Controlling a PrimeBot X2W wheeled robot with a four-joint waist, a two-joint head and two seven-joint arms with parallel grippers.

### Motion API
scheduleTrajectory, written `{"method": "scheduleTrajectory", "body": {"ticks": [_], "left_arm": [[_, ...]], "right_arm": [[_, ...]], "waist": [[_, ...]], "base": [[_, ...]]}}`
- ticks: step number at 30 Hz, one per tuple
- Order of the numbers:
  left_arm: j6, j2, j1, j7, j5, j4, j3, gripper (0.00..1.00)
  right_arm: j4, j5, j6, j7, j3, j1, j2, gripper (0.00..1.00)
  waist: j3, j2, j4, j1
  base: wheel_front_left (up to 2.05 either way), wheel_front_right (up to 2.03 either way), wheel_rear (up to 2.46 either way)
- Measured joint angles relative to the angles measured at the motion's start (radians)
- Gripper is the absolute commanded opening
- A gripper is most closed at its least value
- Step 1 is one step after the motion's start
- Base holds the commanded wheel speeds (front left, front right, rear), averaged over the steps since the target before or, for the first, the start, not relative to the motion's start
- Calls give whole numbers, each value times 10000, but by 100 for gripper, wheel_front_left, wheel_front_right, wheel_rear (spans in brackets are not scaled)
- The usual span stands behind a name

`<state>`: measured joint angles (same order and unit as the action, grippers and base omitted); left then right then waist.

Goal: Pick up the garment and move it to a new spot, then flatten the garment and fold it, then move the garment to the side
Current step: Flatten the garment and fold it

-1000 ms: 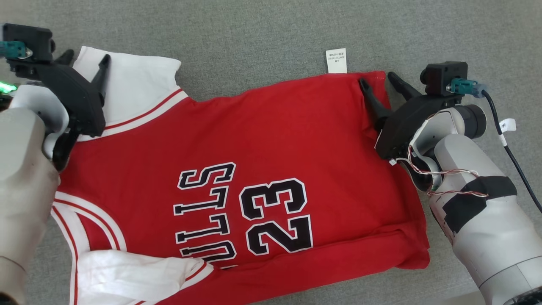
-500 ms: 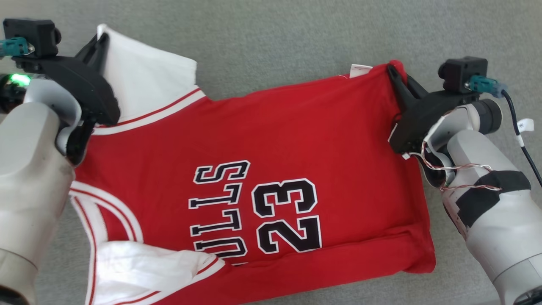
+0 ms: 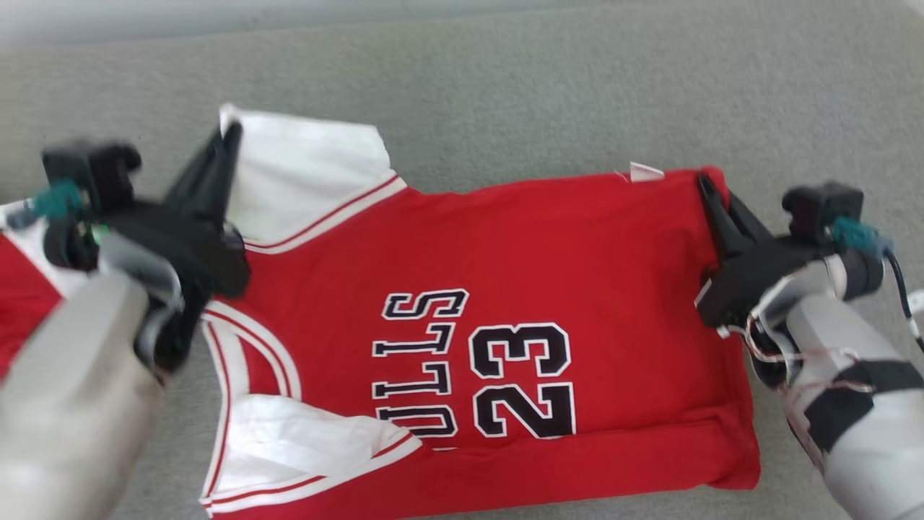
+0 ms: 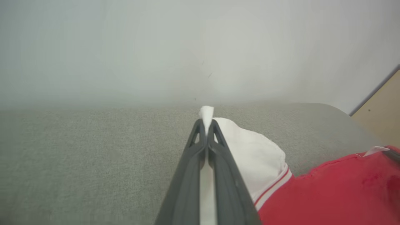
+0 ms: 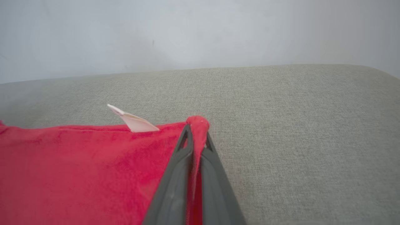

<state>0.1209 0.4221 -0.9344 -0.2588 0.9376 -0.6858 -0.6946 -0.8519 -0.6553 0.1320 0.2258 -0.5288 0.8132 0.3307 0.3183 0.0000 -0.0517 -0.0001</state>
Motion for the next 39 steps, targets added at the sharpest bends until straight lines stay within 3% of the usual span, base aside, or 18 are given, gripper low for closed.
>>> {"method": "scheduleTrajectory", "body": {"ticks": [5, 13, 20, 26, 27, 28, 29, 30, 39], "left_arm": [[-508, 102, 1844, -29, -232, 1787, 807, 0], [-1323, -219, 5011, -50, -924, 4172, 1783, 0], [-1480, -679, 6761, -50, -1327, 5045, 2328, 0], [-1547, -1124, 7804, -52, -1653, 5336, 2964, 0], [-1538, -1195, 7930, -52, -1728, 5344, 3035, 0], [-1467, -1260, 8051, -52, -1806, 5298, 3043, 4], [-1471, -1312, 8181, -52, -1960, 5264, 3066, 53], [-1473, -1358, 8267, -52, -2079, 5242, 3156, 100], [-1285, -2052, 8640, -52, -3221, 5660, 4753, 100]], "right_arm": [[491, -75, 0, 257, 253, -858, 255, 0], [1958, 174, 0, 357, 1421, -2667, 431, 0], [3559, 686, 0, 359, 2663, -4835, 288, 0], [4157, 888, 0, 359, 3233, -6123, 69, 0], [4242, 895, 0, 359, 3298, -6240, 38, 5], [4330, 897, 0, 357, 3327, -6360, 8, 68], [4405, 901, 0, 339, 3342, -6489, -25, 100], [4466, 928, 0, 318, 3346, -6593, -44, 100], [5358, 779, 0, 132, 3595, -7345, 197, 100]], "waist": [[-347, 0, 260, -1], [-751, -1, 644, -1], [-1076, -1, 805, -2], [-1244, -1, 859, -1], [-1258, -2, 857, -1], [-1278, -1, 857, 0], [-1302, -1, 857, 0], [-1324, -1, 853, -1], [-1567, -1, 804, 0]], "base": [[0, 0, 0], [0, 0, 0], [0, 0, 0], [0, 0, 0], [0, 0, 0], [0, 0, 0], [0, 0, 0], [0, 0, 0], [0, 0, 0]]}}
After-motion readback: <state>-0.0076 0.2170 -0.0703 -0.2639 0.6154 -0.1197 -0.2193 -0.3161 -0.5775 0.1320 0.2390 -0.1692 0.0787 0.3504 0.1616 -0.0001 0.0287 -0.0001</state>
